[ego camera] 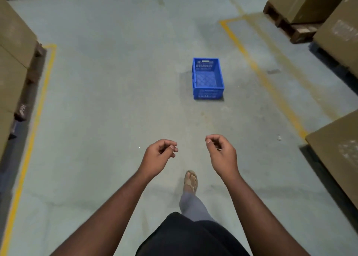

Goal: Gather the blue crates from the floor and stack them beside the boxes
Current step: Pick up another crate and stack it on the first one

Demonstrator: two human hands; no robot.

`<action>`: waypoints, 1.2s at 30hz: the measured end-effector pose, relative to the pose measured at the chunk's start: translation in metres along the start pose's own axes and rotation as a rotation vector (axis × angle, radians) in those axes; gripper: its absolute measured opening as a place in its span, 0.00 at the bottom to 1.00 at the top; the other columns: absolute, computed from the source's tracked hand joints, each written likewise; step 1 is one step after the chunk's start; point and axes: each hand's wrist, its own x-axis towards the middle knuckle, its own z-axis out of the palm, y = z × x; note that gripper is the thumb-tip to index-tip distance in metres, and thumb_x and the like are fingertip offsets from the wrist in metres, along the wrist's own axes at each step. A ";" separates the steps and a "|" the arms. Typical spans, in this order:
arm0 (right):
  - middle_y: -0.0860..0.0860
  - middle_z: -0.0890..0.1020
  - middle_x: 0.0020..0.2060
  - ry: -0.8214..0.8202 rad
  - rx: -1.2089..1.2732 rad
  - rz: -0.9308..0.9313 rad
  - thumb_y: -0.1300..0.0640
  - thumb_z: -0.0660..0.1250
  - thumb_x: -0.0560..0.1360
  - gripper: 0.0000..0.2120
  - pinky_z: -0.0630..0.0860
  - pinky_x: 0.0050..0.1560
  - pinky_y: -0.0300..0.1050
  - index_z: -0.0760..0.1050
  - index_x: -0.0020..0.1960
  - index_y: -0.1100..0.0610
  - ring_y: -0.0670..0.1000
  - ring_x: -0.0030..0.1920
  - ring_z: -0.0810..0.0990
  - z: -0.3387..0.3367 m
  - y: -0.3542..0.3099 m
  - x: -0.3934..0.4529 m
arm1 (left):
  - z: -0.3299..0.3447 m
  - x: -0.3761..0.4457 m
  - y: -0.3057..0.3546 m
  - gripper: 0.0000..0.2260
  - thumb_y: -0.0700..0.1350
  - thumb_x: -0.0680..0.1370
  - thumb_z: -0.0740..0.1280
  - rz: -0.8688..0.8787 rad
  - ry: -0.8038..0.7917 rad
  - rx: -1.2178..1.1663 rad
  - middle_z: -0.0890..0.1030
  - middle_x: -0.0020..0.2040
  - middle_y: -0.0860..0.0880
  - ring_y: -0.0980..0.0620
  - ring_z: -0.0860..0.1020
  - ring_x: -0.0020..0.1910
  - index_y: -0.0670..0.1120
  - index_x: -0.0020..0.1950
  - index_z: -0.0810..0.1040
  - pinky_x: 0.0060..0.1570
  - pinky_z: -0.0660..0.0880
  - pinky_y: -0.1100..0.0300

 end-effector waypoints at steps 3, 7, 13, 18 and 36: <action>0.45 0.85 0.45 -0.016 -0.003 -0.015 0.59 0.68 0.80 0.05 0.72 0.40 0.27 0.82 0.50 0.52 0.38 0.39 0.78 0.017 -0.016 0.068 | -0.004 0.074 0.028 0.08 0.36 0.82 0.64 0.036 -0.004 0.021 0.86 0.48 0.43 0.50 0.84 0.43 0.42 0.55 0.83 0.44 0.77 0.67; 0.45 0.85 0.46 -0.068 -0.028 -0.052 0.59 0.68 0.80 0.05 0.72 0.41 0.27 0.82 0.51 0.52 0.39 0.41 0.79 0.041 -0.052 0.161 | -0.010 0.162 0.074 0.08 0.37 0.82 0.65 0.069 0.050 0.008 0.87 0.48 0.45 0.52 0.84 0.43 0.44 0.54 0.83 0.46 0.77 0.66; 0.44 0.85 0.45 -0.108 -0.051 -0.064 0.58 0.68 0.80 0.05 0.72 0.41 0.26 0.82 0.51 0.50 0.39 0.41 0.79 0.085 -0.102 0.285 | -0.038 0.280 0.115 0.08 0.37 0.82 0.64 0.067 0.084 -0.023 0.87 0.48 0.45 0.52 0.84 0.43 0.43 0.55 0.83 0.45 0.77 0.66; 0.46 0.84 0.44 -0.077 -0.041 0.000 0.59 0.68 0.80 0.05 0.72 0.40 0.27 0.82 0.51 0.52 0.38 0.38 0.77 0.132 -0.113 0.390 | -0.067 0.400 0.118 0.08 0.36 0.82 0.65 0.022 0.103 -0.058 0.86 0.48 0.42 0.51 0.84 0.41 0.41 0.55 0.83 0.43 0.77 0.67; 0.46 0.84 0.41 0.401 0.189 0.226 0.60 0.69 0.79 0.07 0.79 0.47 0.44 0.82 0.53 0.49 0.49 0.42 0.82 0.273 -0.150 0.738 | -0.130 0.898 0.246 0.07 0.38 0.82 0.66 -0.049 -0.380 0.227 0.87 0.50 0.45 0.49 0.85 0.44 0.43 0.55 0.83 0.45 0.77 0.66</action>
